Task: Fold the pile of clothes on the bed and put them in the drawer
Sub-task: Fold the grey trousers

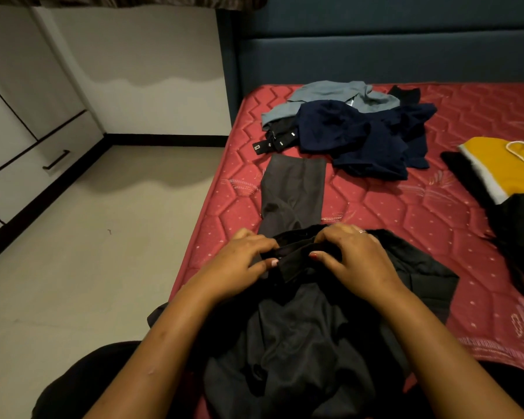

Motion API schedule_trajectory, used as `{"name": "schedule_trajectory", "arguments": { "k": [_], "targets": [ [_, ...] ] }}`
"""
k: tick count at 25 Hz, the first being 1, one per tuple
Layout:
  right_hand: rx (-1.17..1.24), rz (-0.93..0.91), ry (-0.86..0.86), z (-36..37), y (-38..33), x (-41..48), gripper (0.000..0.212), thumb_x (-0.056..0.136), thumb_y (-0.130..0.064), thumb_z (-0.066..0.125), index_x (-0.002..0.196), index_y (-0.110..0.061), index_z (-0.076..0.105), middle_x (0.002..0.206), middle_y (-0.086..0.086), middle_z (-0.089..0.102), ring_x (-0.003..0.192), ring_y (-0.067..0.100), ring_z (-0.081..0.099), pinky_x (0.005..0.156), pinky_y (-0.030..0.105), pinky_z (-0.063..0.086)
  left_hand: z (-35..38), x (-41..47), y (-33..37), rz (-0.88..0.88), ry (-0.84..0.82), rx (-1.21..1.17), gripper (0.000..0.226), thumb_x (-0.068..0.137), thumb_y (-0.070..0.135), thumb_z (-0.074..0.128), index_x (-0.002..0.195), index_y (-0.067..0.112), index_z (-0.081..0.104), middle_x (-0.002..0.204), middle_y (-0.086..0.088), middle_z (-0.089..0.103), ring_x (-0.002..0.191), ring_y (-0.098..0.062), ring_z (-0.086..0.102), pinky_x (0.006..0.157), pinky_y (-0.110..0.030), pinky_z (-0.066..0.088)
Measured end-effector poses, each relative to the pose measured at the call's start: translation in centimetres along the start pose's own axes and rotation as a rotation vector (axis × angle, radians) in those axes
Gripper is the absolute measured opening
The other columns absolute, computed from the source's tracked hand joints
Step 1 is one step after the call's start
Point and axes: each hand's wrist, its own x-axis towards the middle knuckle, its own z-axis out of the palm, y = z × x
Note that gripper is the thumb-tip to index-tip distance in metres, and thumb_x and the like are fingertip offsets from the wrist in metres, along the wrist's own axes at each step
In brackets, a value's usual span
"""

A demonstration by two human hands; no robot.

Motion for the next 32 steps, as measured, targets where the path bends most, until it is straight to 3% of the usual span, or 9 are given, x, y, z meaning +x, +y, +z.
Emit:
{"name": "schedule_trajectory", "arguments": {
  "k": [3, 5, 8, 13, 16, 19, 25, 28, 32],
  "targets": [
    [0.104, -0.113, -0.032, 0.2, -0.9, 0.2, 0.039, 0.074, -0.038, 0.069, 0.111, -0.038, 0.055, 0.112, -0.018, 0.059, 0.104, 0.013, 0.056, 0.087, 0.039, 0.047, 0.0, 0.2, 0.8, 0.006, 0.029, -0.196, 0.029, 0.087, 0.029, 0.049, 0.099, 0.007, 0.064, 0.086, 0.011, 0.056, 0.083, -0.004, 0.049, 0.077, -0.008, 0.033],
    [0.238, -0.109, -0.077, 0.1, -0.8, 0.5, 0.040, 0.071, -0.050, 0.063, 0.109, -0.042, 0.052, 0.102, -0.020, 0.060, 0.099, 0.007, 0.056, 0.087, 0.040, 0.047, 0.1, 0.3, 1.0, -0.028, 0.017, -0.328, 0.025, 0.087, 0.026, 0.051, 0.094, 0.006, 0.064, 0.086, 0.001, 0.061, 0.082, -0.003, 0.054, 0.073, -0.013, 0.038],
    [0.284, -0.099, -0.068, -0.1, -0.6, 0.5, 0.044, 0.067, -0.058, 0.062, 0.106, -0.042, 0.051, 0.092, -0.022, 0.054, 0.091, 0.004, 0.053, 0.084, 0.039, 0.047, 0.6, 0.4, 1.0, -0.097, 0.055, -0.433, 0.015, 0.085, 0.027, 0.054, 0.088, 0.015, 0.062, 0.082, 0.007, 0.061, 0.077, 0.002, 0.054, 0.069, -0.017, 0.040],
    [0.250, -0.180, -0.071, 0.3, -0.9, 0.5, 0.026, 0.073, -0.048, 0.063, 0.097, -0.039, 0.056, 0.102, -0.024, 0.048, 0.098, 0.010, 0.053, 0.088, 0.035, 0.044, 1.3, 0.7, 1.2, -0.146, 0.171, -0.344, 0.022, 0.082, 0.028, 0.055, 0.085, 0.008, 0.062, 0.075, 0.005, 0.060, 0.070, -0.007, 0.053, 0.063, -0.022, 0.040],
    [0.288, -0.165, -0.054, 0.6, -1.3, 0.5, 0.025, 0.078, -0.055, 0.054, 0.096, -0.037, 0.055, 0.090, -0.021, 0.058, 0.088, 0.009, 0.053, 0.081, 0.034, 0.046, 1.6, 0.7, 2.1, -0.091, 0.201, -0.276, 0.005, 0.080, 0.022, 0.056, 0.075, 0.023, 0.057, 0.068, 0.015, 0.054, 0.065, -0.002, 0.050, 0.059, -0.019, 0.036],
    [0.257, -0.111, -0.062, 0.9, -1.6, 0.4, 0.029, 0.080, -0.058, 0.047, 0.097, -0.036, 0.055, 0.090, -0.020, 0.062, 0.084, 0.006, 0.052, 0.078, 0.037, 0.048, 2.0, 0.9, 2.6, -0.059, 0.148, -0.323, 0.012, 0.082, 0.022, 0.050, 0.075, 0.031, 0.053, 0.070, 0.017, 0.051, 0.069, 0.002, 0.049, 0.064, -0.019, 0.036],
    [0.220, -0.068, -0.050, 0.8, -1.0, 0.6, 0.024, 0.080, -0.045, 0.056, 0.099, -0.033, 0.065, 0.089, -0.013, 0.061, 0.090, 0.012, 0.061, 0.078, 0.044, 0.050, 1.5, 1.0, 1.9, -0.039, 0.133, -0.253, 0.015, 0.086, 0.021, 0.044, 0.075, 0.021, 0.054, 0.070, 0.013, 0.048, 0.071, -0.008, 0.048, 0.065, -0.014, 0.035],
    [0.228, -0.081, -0.036, 1.0, -1.0, 0.6, 0.029, 0.080, -0.055, 0.052, 0.095, -0.033, 0.065, 0.086, -0.016, 0.061, 0.084, 0.012, 0.058, 0.077, 0.043, 0.048, 1.6, 1.0, 2.1, -0.045, 0.148, -0.233, 0.021, 0.083, 0.018, 0.043, 0.083, 0.010, 0.062, 0.074, 0.009, 0.051, 0.073, -0.008, 0.050, 0.065, -0.011, 0.035],
    [0.239, -0.072, -0.043, 1.2, -1.2, 0.7, 0.031, 0.077, -0.061, 0.050, 0.094, -0.035, 0.056, 0.086, -0.020, 0.061, 0.084, 0.009, 0.057, 0.078, 0.041, 0.048, 1.6, 1.1, 2.2, -0.014, 0.134, -0.239, 0.021, 0.083, 0.017, 0.042, 0.082, 0.009, 0.062, 0.075, 0.008, 0.052, 0.076, -0.009, 0.052, 0.068, -0.019, 0.037]
  ]
}}
